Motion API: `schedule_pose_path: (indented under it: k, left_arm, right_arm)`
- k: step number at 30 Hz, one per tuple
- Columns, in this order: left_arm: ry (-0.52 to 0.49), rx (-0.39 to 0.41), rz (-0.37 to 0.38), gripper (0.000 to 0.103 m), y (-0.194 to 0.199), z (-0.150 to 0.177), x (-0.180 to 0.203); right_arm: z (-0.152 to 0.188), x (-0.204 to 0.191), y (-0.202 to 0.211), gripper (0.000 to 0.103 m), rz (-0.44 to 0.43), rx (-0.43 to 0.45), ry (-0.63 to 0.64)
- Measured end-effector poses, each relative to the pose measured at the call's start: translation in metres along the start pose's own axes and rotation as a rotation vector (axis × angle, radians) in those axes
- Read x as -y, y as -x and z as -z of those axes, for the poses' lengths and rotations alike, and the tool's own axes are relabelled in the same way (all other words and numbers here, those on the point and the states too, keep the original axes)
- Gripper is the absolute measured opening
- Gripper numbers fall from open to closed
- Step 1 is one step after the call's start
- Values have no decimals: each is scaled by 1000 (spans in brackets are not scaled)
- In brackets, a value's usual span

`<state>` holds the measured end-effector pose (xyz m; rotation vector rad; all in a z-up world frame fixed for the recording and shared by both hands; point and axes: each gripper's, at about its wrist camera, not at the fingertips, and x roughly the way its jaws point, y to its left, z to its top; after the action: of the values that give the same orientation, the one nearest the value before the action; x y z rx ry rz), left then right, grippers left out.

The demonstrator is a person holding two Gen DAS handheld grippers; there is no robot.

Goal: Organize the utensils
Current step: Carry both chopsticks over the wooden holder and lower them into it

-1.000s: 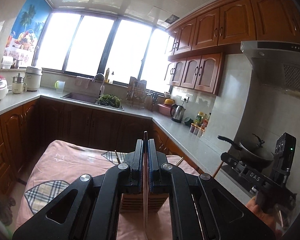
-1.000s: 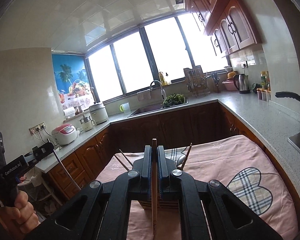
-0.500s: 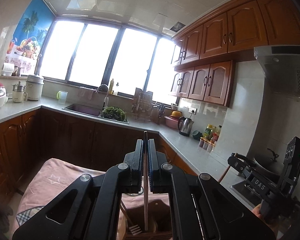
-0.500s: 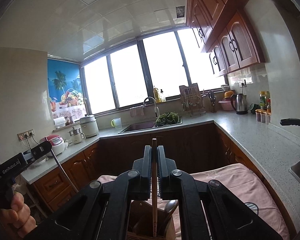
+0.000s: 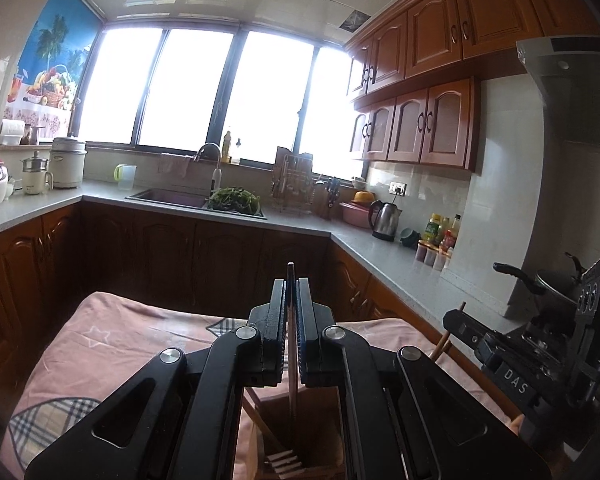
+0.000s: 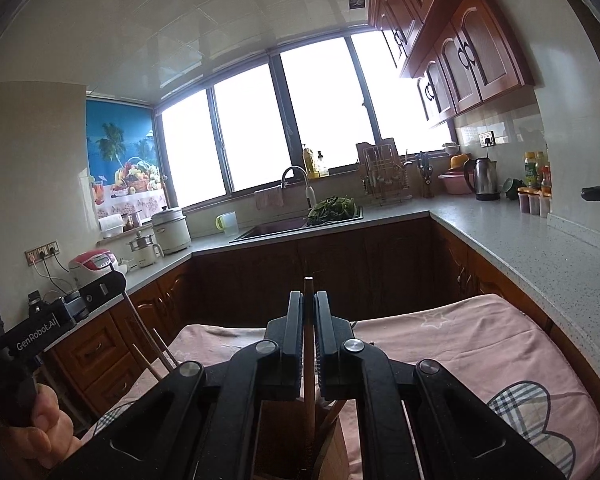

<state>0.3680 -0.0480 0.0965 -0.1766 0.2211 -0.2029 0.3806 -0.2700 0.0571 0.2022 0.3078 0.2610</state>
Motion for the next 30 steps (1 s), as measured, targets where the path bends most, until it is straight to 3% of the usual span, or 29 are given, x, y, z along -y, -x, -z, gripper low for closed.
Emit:
schedule_pose_path:
  k: [8, 13, 30]
  left_arm:
    - [20, -79, -16, 3, -12, 23, -6]
    - [23, -118, -26, 4, -18, 30, -8]
    - [31, -166, -56, 4, -31, 21, -10]
  right_arm:
    - [21, 2, -10, 5, 3, -60, 1]
    - [22, 2, -9, 5, 6, -53, 1]
    - [16, 14, -22, 5, 9, -97, -37]
